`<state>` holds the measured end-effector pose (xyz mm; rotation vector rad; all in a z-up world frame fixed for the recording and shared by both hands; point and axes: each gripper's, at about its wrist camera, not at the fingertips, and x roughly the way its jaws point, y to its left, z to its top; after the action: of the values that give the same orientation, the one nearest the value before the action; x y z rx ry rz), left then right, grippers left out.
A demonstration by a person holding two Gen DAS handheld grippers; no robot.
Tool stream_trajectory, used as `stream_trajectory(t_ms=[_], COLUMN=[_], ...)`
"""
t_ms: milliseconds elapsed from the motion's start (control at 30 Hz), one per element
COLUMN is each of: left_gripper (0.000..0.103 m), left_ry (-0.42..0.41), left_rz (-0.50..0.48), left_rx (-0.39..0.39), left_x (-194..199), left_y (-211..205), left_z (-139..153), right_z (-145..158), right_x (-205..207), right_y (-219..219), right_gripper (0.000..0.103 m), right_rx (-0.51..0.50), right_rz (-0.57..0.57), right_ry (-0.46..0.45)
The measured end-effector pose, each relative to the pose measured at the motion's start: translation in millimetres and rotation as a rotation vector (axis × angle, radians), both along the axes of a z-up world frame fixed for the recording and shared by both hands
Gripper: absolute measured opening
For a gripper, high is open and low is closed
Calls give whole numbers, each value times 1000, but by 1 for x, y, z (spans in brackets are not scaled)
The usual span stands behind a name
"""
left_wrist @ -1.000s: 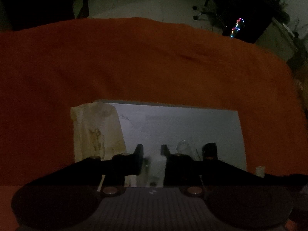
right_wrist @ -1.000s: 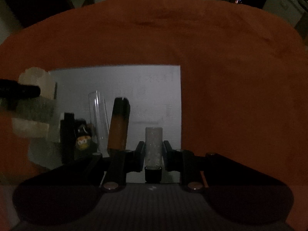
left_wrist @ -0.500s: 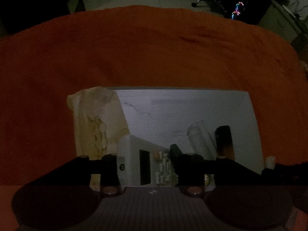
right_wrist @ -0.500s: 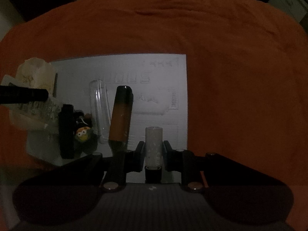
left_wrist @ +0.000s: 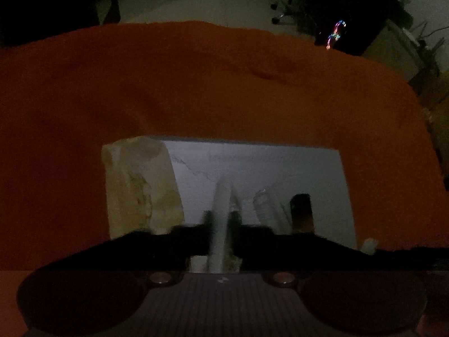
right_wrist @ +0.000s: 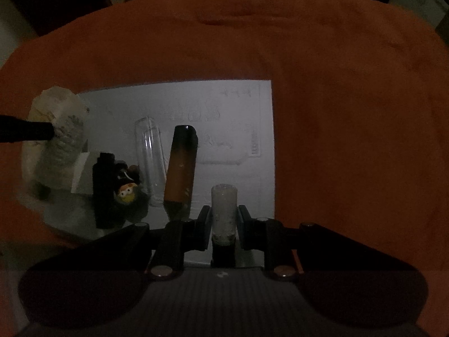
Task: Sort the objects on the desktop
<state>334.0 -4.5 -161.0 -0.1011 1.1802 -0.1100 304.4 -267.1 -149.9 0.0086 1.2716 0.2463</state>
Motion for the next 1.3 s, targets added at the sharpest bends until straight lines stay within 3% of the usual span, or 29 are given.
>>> stream_trajectory(t_ms=[133,267,333,400,433,500,633,833,1300], left_gripper=[2,6,22,78,84,83,77,66,66], left_ry=[-13,30,45,30,-1,-26,-11,40,38], left_rz=[0,-24,-33,-23,-8,-2,38,25,66], left_rx=[31,40,71,104,127,142,102,117,173], left_x=[-4,-6,-5,-4,-3,4,27,52,77], left_y=[2,-2,-6,-9,-11,-13,-16,-30,-38], left_z=[-2,-15,-22,-24,-23,-21,-25,-53,-91], right_z=[0,-2,-4,-7,-8,-11,-15,-24,-46], right_x=[-3,-6,-5,-4,-3,0,6,15,25], right_y=[3,5,5,5,5,5,4,-1,-5], right_gripper=[21,21,21,21,21,21,21,21,21], right_rx=[-16,-13,-10,-10,-10,-11,-3,14,-31], right_rz=[2,17,20,22,22,23,25,30,71], right_ry=[-6,2,5,9,10,12,21,35,48])
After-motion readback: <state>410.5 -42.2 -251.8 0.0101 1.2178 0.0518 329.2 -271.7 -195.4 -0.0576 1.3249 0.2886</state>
